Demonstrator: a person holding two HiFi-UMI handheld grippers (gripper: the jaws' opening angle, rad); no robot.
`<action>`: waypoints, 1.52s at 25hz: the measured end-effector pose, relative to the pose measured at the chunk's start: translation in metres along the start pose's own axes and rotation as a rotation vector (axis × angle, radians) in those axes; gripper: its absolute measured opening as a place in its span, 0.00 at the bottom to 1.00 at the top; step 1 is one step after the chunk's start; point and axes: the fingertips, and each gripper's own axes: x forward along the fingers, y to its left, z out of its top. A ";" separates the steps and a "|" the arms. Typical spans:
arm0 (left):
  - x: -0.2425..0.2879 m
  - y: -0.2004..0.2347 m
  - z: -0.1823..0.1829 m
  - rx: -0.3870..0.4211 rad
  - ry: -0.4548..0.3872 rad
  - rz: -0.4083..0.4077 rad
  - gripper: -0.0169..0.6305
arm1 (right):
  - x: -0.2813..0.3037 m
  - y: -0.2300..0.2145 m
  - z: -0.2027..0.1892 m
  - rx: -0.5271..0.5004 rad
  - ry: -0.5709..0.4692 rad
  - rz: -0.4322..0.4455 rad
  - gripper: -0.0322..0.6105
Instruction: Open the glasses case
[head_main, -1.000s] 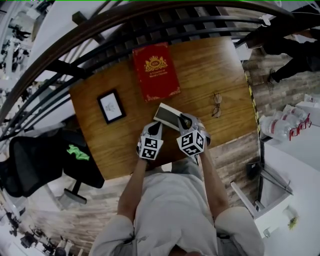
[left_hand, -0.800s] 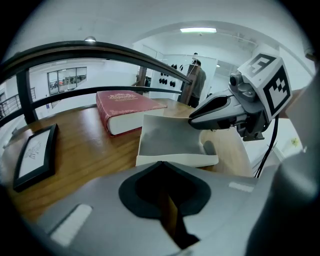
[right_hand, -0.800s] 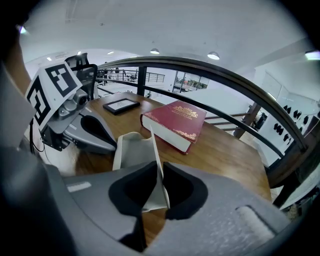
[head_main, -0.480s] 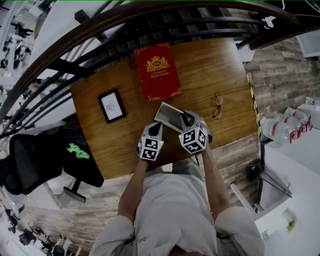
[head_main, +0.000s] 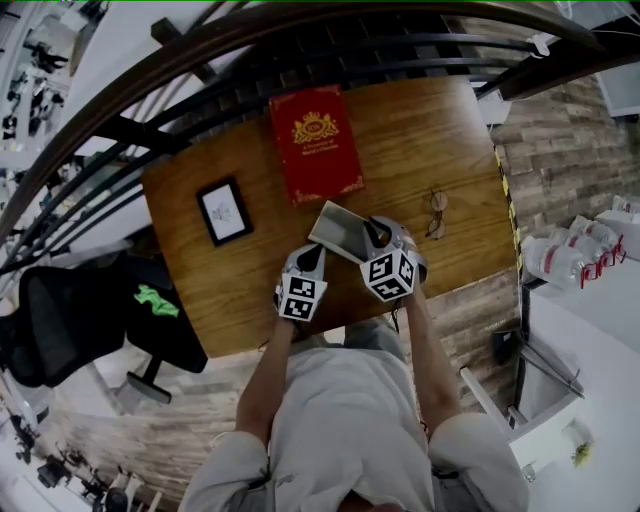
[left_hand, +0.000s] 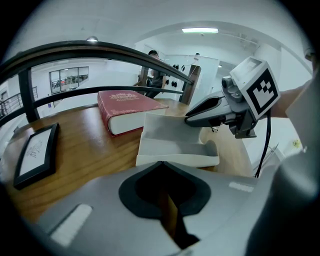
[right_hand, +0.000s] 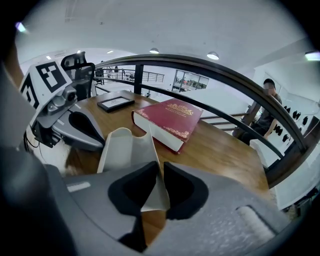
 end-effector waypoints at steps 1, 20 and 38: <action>0.000 0.000 0.000 0.000 0.000 0.001 0.06 | 0.000 -0.001 0.000 0.001 0.000 0.001 0.13; 0.003 -0.007 0.005 0.027 0.004 -0.021 0.06 | 0.009 -0.015 -0.003 0.017 0.012 -0.018 0.18; -0.020 0.003 0.034 0.048 -0.093 -0.023 0.06 | -0.022 -0.007 0.012 0.053 -0.048 -0.077 0.18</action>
